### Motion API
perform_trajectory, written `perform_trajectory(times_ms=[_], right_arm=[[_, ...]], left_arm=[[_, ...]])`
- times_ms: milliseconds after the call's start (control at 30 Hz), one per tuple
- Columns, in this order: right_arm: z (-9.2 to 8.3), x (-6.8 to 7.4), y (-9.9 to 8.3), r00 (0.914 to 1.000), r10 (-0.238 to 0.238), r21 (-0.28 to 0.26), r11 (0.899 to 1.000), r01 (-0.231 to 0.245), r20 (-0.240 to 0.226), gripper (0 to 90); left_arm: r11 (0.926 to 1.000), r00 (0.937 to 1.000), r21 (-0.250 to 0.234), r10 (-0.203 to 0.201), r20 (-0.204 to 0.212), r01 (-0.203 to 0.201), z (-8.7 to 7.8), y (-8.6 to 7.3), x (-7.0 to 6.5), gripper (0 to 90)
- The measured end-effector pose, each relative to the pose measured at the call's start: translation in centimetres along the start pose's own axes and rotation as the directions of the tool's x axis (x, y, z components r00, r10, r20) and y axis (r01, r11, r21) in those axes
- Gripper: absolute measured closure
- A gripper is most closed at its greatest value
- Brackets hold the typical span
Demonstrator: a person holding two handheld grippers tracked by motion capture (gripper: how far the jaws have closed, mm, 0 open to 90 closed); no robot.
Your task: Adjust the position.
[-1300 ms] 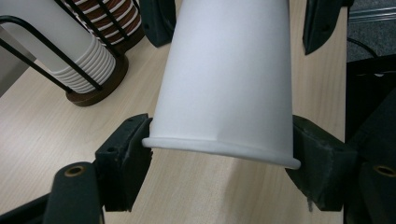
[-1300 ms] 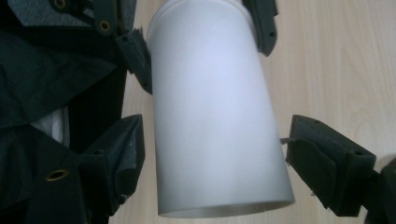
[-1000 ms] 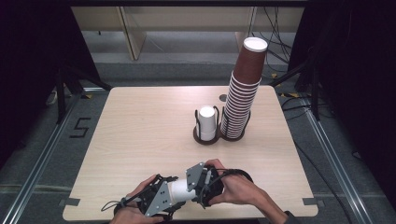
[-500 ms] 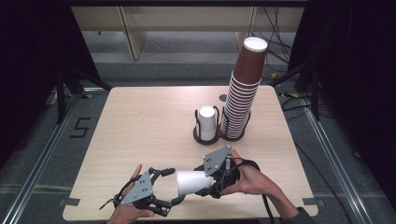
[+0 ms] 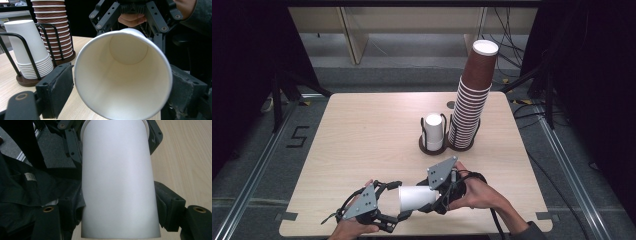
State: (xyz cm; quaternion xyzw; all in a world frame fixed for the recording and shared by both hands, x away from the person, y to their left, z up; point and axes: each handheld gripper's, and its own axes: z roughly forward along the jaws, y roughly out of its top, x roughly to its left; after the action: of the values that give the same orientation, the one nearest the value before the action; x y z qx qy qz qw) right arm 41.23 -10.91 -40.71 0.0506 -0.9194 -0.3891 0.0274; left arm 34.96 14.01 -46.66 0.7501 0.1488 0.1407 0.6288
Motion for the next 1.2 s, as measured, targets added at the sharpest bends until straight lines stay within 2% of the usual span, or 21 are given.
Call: perform_trajectory(times_ms=[67, 233, 333, 367, 433, 500, 533, 567, 667, 700, 767, 833, 867, 933, 967, 1000, 1067, 1100, 1133, 1167, 1200], right_arm=[[0.1, 0.0, -0.1, 1.0000, 0.004, -0.004, 1.000, -0.004, 0.001, 33.5], [0.4, -0.2, -0.4, 0.9997, 0.025, 0.011, 1.000, -0.025, -0.006, 32.1], [0.5, -0.1, -0.4, 0.9985, 0.037, 0.066, 0.997, -0.040, 0.041, 22.2], [0.6, -0.2, -0.4, 0.9973, 0.016, 0.078, 0.997, -0.021, 0.072, 21.5], [0.4, 0.1, -0.3, 0.9970, 0.013, 0.093, 0.995, -0.020, 0.076, 22.7], [0.2, 0.4, 0.0, 0.9929, 0.011, 0.115, 0.993, -0.025, 0.118, 17.7], [0.2, 0.4, 0.0, 0.9907, -0.015, 0.121, 0.993, -0.001, 0.135, 19.0], [0.1, 0.6, 0.2, 0.9907, -0.022, 0.120, 0.993, 0.006, 0.134, 19.3], [0.4, 1.3, 0.6, 0.9821, -0.065, 0.185, 0.982, 0.032, 0.177, 18.4], [0.6, 1.4, 0.7, 0.9794, -0.080, 0.193, 0.980, 0.044, 0.185, 18.5], [1.2, 1.7, 1.1, 0.9752, -0.117, 0.229, 0.971, 0.072, 0.188, 19.3], [1.7, 2.2, 1.3, 0.9700, -0.119, 0.280, 0.958, 0.057, 0.212, 19.1], [2.1, 2.1, 1.4, 0.9671, -0.150, 0.292, 0.952, 0.086, 0.205, 19.9], [2.7, 2.0, 1.5, 0.9608, -0.199, 0.313, 0.940, 0.132, 0.193, 22.4], [2.9, 2.1, 1.4, 0.9663, -0.183, 0.315, 0.941, 0.119, 0.182, 26.8], [3.1, 2.1, 1.3, 0.9701, -0.179, 0.315, 0.941, 0.121, 0.164, 33.1], [3.2, 2.1, 1.2, 0.9706, -0.190, 0.325, 0.936, 0.134, 0.148, 33.9], [3.1, 2.0, 1.3, 0.9625, -0.229, 0.317, 0.932, 0.174, 0.146, 34.1], [3.0, 2.1, 1.1, 0.9723, -0.186, 0.305, 0.943, 0.136, 0.142, 34.0], [2.8, 1.9, 1.0, 0.9731, -0.185, 0.286, 0.948, 0.139, 0.138, 34.0], [2.5, 1.8, 0.8, 0.9778, -0.158, 0.256, 0.959, 0.120, 0.137, 34.1]], left_arm=[[0.9999, 0.9998, 0.010, 0.010, 0.014, -0.010, 0.0, 0.0, 0.0, 20.8], [0.9988, 0.9990, 0.036, 0.033, 0.029, -0.034, 0.0, 0.0, 0.0, 24.9], [0.9964, 0.9989, 0.071, 0.044, 0.017, -0.045, -0.1, 0.2, 0.0, 26.6], [0.9949, 0.9986, 0.086, 0.051, 0.012, -0.052, -0.1, 0.3, 0.0, 27.0], [0.9926, 0.9986, 0.110, 0.052, 0.006, -0.052, -0.2, 0.5, 0.0, 27.7], [0.9886, 0.9981, 0.138, 0.061, -0.006, -0.059, -0.2, 0.7, -0.1, 27.7], [0.9886, 0.9983, 0.140, 0.058, -0.002, -0.057, -0.1, 0.7, -0.1, 27.8], [0.9841, 0.9980, 0.167, 0.063, -0.013, -0.060, -0.1, 0.9, -0.1, 27.7], [0.9730, 0.9974, 0.222, 0.069, -0.021, -0.063, 0.0, 1.2, -0.4, 27.7], [0.9650, 0.9967, 0.254, 0.076, -0.026, -0.067, 0.0, 1.5, -0.6, 27.7], [0.9547, 0.9956, 0.287, 0.090, -0.024, -0.080, 0.1, 1.7, -0.8, 27.7], [0.9467, 0.9957, 0.312, 0.090, -0.021, -0.079, 0.2, 2.0, -1.2, 27.7], [0.9408, 0.9942, 0.327, 0.105, -0.025, -0.091, 0.2, 2.1, -1.3, 27.7], [0.9367, 0.9935, 0.338, 0.109, -0.031, -0.093, 0.3, 2.3, -1.7, 27.7], [0.9357, 0.9933, 0.340, 0.112, -0.029, -0.095, 0.3, 2.3, -1.8, 27.6], [0.9377, 0.9937, 0.334, 0.110, -0.024, -0.095, 0.4, 2.3, -1.9, 27.7], [0.9401, 0.9935, 0.327, 0.111, -0.028, -0.096, 0.4, 2.3, -1.9, 27.2], [0.9499, 0.9954, 0.303, 0.091, -0.030, -0.077, 0.4, 2.2, -1.8, 25.9], [0.9561, 0.9968, 0.287, 0.074, -0.033, -0.061, 0.3, 2.2, -1.7, 23.9], [0.9656, 0.9982, 0.258, 0.043, -0.042, -0.030, 0.3, 2.2, -1.6, 22.3], [0.9744, 0.9986, 0.225, 0.018, -0.050, -0.006, 0.2, 2.1, -1.4, 19.0]])
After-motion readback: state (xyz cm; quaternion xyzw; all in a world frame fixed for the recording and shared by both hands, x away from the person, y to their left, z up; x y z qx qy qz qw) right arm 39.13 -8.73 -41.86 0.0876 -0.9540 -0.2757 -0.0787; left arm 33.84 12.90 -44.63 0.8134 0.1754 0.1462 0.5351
